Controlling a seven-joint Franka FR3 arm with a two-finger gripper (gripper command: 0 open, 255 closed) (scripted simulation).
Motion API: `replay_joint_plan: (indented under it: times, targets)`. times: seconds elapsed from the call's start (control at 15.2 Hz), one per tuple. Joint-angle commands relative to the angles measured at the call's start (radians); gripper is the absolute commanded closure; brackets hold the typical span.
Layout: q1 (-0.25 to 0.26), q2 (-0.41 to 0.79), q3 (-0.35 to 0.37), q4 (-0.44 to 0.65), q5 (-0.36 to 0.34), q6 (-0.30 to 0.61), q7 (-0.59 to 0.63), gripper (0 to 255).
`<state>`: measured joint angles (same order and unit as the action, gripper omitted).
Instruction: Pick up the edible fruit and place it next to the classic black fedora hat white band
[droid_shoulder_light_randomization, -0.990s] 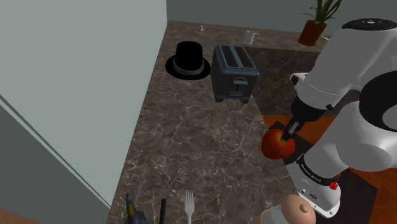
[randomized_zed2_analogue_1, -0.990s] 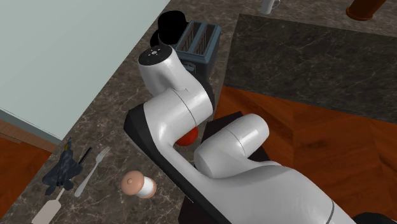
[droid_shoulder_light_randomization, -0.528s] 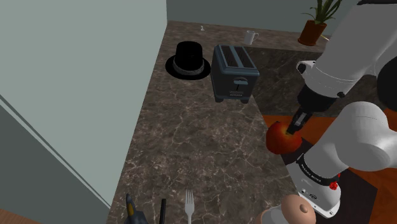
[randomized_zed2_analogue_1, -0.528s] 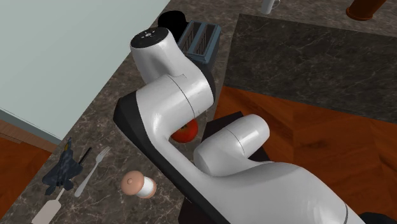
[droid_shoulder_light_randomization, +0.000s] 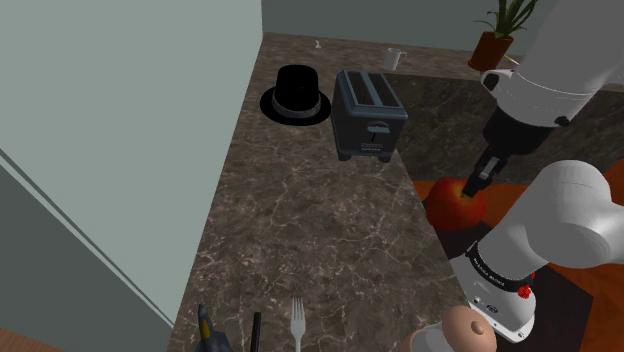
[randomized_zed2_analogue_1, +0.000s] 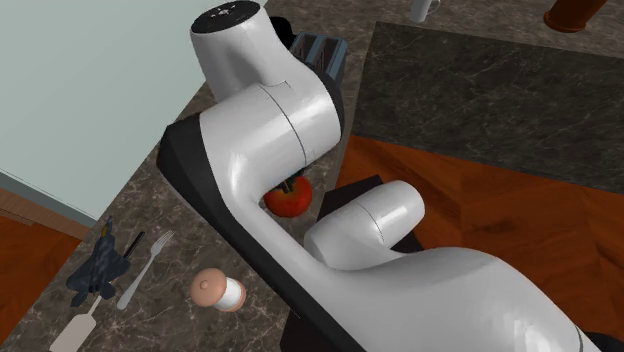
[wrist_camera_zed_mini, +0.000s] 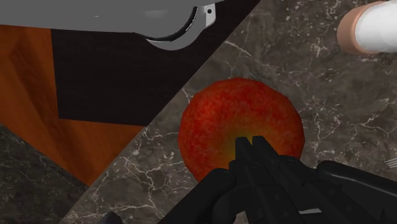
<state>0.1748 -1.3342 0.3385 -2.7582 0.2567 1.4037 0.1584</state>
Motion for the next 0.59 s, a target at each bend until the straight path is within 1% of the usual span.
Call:
replay_joint_plan:
  times: [0.0, 0.53]
  targets:
    - [-0.006, 0.013, -0.007, 0.03, -0.007, -0.016, 0.0, 255]
    - [-0.027, 0.069, -0.038, 0.155, -0.04, -0.085, -0.003, 255]
